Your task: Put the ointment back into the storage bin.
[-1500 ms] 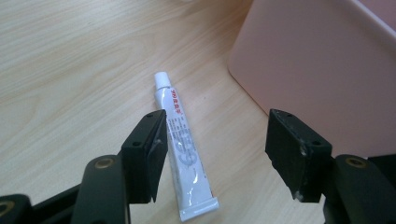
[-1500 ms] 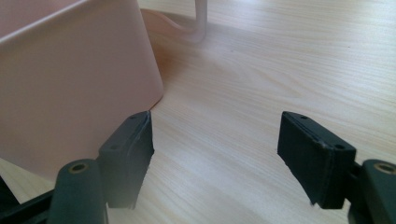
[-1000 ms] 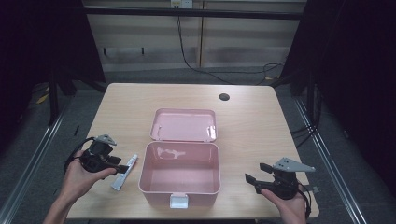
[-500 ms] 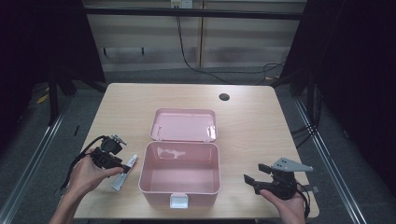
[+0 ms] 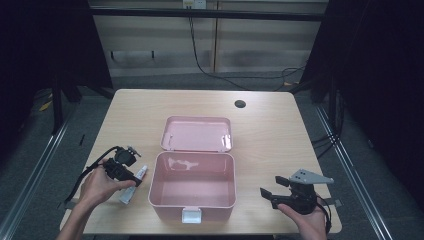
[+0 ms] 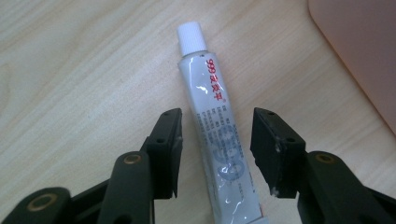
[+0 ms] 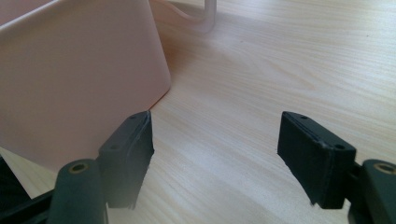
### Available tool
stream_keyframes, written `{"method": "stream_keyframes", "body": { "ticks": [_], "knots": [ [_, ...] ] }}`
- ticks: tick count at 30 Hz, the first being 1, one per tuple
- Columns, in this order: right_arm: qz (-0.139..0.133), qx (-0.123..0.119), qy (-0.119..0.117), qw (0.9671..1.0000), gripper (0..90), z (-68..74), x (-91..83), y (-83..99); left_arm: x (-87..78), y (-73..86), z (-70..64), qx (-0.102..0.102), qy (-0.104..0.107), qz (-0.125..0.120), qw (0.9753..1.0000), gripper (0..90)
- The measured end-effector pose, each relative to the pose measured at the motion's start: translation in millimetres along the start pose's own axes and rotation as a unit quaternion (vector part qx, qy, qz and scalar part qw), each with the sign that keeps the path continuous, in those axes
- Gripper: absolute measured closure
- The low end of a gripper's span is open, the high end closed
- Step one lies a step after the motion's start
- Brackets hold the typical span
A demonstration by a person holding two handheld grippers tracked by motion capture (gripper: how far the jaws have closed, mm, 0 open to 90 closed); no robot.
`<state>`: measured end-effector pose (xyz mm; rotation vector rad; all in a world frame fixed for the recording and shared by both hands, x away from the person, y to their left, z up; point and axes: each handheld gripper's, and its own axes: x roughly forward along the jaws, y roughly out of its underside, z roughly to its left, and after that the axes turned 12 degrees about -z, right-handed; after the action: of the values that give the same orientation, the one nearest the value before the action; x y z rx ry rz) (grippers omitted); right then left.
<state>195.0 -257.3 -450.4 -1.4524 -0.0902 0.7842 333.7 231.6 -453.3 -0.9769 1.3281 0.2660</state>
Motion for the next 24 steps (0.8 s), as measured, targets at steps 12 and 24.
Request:
{"method": "stream_keyframes", "body": {
  "ticks": [12, 24],
  "knots": [
    [0.002, -0.001, -0.004, 1.0000, 25.9, 0.1, 0.3, 0.3, 9.7, 3.4, 6.0, -0.005, 0.010, 0.015, 0.9998, 67.1],
    [0.005, -0.002, -0.003, 1.0000, 25.8, 0.4, 0.5, 0.6, 13.6, -1.6, -7.4, 0.039, -0.007, 0.047, 0.9981, 69.0]
  ]
}}
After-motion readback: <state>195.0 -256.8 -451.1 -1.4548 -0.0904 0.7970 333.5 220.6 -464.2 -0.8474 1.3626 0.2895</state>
